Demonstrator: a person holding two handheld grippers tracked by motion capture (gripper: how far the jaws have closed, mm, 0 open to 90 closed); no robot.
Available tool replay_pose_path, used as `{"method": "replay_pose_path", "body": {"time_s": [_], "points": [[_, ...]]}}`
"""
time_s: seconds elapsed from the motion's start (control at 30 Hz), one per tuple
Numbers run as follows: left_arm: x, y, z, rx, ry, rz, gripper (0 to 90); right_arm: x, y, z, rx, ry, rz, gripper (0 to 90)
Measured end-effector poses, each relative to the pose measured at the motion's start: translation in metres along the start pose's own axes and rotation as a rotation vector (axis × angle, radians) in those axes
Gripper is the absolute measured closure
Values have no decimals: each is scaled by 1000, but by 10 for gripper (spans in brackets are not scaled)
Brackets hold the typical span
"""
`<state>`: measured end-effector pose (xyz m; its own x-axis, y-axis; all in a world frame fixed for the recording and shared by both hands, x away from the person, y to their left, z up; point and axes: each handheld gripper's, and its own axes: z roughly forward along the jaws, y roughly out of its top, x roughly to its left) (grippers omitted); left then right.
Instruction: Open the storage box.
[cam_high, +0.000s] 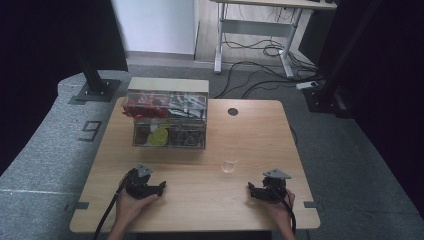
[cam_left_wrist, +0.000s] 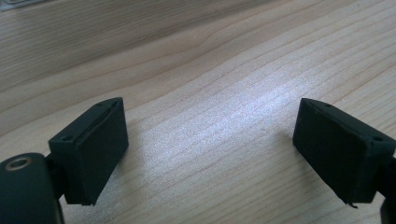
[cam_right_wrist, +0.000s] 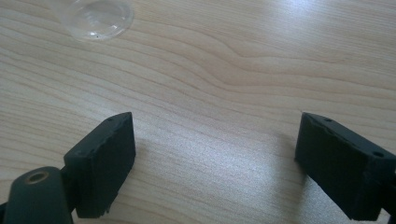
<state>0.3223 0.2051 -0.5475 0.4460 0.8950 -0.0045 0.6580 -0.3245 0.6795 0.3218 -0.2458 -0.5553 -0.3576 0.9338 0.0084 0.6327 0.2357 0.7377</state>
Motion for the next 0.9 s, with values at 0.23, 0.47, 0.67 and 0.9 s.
{"method": "replay_pose_path", "body": {"time_s": [0.23,0.47,0.67,0.9], "points": [[2,-1,-1,-10,4,-8,145,-1,0,1,-3,8,-7,127],[1,-3,-4,-13,10,-15,154,-2,1,1,-2,10,-9,130],[0,-2,-13,-36,44,-11,175,-2,2,2,-2,6,-6,132],[1,-4,-22,-64,72,1,209,-2,2,2,-2,6,-6,134]]}}
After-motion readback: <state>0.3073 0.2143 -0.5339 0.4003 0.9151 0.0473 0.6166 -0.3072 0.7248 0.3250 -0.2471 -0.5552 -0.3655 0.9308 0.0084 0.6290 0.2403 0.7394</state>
